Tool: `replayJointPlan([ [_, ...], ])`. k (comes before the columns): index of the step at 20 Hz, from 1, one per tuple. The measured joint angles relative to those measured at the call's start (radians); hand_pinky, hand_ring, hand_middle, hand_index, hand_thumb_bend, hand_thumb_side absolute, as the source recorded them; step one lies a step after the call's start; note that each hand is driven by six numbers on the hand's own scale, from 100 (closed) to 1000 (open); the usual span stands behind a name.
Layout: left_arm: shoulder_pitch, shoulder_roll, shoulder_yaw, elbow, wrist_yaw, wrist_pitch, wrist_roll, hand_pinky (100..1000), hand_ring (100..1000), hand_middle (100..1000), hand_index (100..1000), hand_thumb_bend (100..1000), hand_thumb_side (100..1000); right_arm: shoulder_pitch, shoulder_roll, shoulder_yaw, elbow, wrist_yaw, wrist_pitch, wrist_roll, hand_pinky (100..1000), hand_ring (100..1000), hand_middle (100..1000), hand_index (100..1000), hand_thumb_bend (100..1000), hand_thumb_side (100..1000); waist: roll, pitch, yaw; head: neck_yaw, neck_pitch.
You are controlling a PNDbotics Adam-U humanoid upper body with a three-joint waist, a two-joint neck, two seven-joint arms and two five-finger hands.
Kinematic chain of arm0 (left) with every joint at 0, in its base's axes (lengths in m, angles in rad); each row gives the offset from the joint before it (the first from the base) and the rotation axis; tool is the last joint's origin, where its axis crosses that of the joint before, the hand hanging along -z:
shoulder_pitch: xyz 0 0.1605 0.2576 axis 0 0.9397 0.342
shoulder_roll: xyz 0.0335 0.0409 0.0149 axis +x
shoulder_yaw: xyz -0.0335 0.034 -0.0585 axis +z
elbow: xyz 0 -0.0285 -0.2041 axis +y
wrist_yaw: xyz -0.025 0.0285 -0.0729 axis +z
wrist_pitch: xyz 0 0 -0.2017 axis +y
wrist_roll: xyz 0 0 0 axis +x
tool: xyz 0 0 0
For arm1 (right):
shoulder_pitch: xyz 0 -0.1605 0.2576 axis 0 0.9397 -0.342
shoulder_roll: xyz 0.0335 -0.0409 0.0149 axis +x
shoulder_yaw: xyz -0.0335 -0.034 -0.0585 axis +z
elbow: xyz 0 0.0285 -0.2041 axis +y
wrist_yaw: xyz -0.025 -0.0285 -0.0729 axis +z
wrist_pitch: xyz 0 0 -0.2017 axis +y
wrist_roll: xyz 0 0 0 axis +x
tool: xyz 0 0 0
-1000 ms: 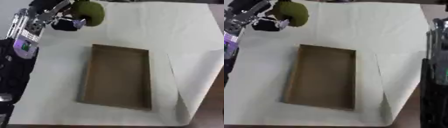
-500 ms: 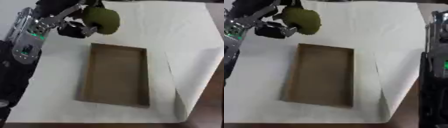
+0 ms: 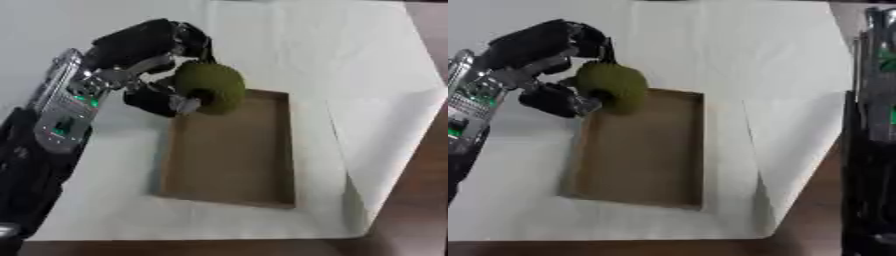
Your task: Pick up objects on the table and place them in the box.
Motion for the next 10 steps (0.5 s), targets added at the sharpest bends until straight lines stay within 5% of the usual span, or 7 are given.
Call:
replayJointPlan([
  [10, 0.041, -0.035, -0.019, 0.104, -0.02, -0.029, -0.088, 629, 631, 526, 647, 100, 307, -0.008, -0.023, 0.01, 0.0, 0.005, 0.019, 0.017, 823, 525, 666, 759, 100, 545, -0.001, 0.0, 0.003, -0.007, 0.008],
])
